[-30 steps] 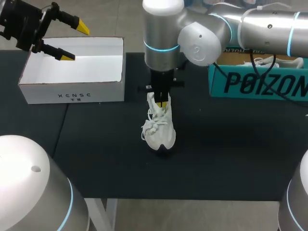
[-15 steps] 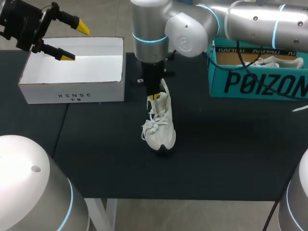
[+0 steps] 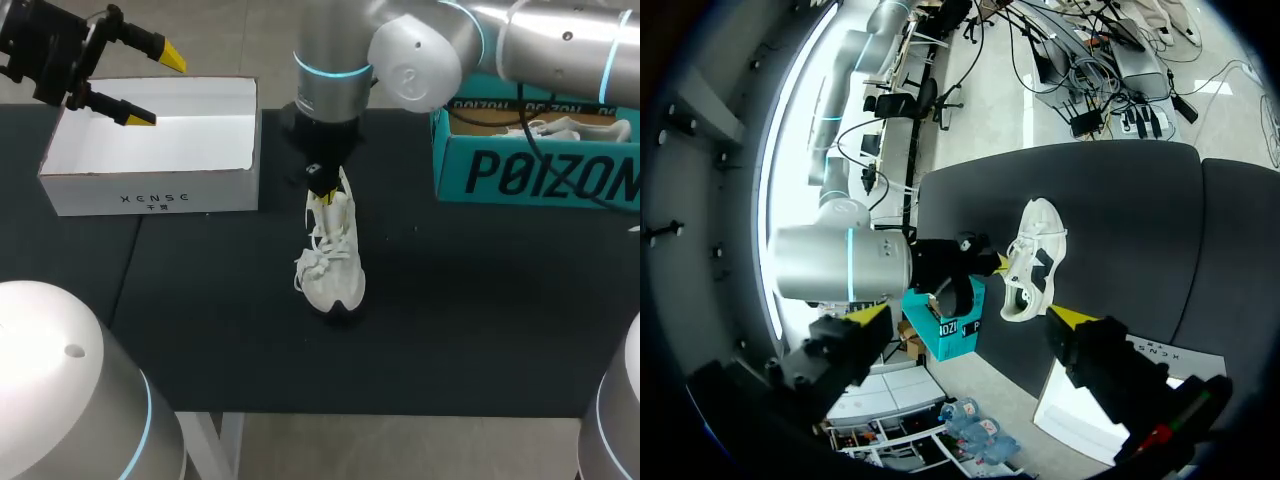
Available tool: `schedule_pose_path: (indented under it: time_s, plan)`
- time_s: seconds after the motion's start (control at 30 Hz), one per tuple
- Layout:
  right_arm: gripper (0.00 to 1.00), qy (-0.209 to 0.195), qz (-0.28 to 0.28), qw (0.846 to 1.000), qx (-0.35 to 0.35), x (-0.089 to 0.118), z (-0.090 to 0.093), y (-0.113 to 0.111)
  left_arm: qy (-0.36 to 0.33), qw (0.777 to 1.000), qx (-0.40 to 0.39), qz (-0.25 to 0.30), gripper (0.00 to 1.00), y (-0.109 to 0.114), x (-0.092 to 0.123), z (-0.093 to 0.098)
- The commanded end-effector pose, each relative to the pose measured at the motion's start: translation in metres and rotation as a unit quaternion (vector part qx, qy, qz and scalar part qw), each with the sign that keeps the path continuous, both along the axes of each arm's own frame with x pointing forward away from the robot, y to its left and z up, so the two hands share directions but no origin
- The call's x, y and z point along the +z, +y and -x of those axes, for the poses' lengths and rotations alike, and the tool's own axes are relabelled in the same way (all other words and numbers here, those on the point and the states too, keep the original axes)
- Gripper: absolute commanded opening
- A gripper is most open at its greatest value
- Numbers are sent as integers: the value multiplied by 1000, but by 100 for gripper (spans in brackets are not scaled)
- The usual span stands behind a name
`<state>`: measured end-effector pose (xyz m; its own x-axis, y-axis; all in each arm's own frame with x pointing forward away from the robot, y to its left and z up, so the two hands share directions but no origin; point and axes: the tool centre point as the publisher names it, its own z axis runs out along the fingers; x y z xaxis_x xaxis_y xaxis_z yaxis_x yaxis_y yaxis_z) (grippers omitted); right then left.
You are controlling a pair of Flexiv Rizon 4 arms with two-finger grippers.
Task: Take the shoe out of the shoebox, open the shoe tongue, remove and reinsert the insole, then place the shoe into the shoebox
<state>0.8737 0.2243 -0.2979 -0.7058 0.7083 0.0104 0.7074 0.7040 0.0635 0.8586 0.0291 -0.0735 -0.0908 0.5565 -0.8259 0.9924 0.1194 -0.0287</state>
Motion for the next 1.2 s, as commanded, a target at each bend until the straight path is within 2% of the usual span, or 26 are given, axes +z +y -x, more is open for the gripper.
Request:
schedule_pose_path:
  time_s: [0.03, 0.1, 0.23, 0.33, 0.43, 0.57, 0.73, 0.93, 1.03, 1.1, 1.13, 1.2]
  plan:
    - [0, -41, 1, 990, 132, -7, -18, 10, 0, 1000, 0, -1, 100, 0, 0, 0]
    - [0, -67, 55, 978, 188, -6, -33, 12, 0, 1000, 0, -1, 100, 0, 0, 0]
    - [0, -100, 55, 956, 271, -4, -66, 2, 0, 1000, 0, -1, 100, 0, 0, 0]
    - [0, -93, 51, 955, 278, -2, -88, -10, 0, 1000, 0, -1, 100, 0, 0, 0]
    - [4, -91, 66, 952, 283, 7, -102, -15, 0, 1000, 0, -1, 100, 0, 0, 0]
    - [38, -86, 77, 945, 307, 13, -113, -15, 0, 1000, 0, -1, 100, 0, 0, 0]
    - [42, -65, 84, 939, 328, -1, -119, -12, 0, 1000, 0, -1, 100, 0, 0, 0]
    - [48, -54, 77, 941, 325, -26, -129, -11, 0, 1000, 0, -1, 100, 0, 0, 0]
    - [48, -57, 75, 941, 325, -30, -136, -11, 0, 1000, 0, -1, 100, 0, 0, 0]
    - [53, -57, 83, 939, 327, -32, -140, -12, 0, 1000, 0, -1, 100, 0, 0, 0]
    - [49, -58, 83, 939, 328, -31, -142, -13, 0, 1000, 0, -1, 100, 0, 0, 0]
    - [48, -58, 85, 939, 329, -32, -145, -15, 0, 1000, 0, -1, 100, 0, 0, 0]
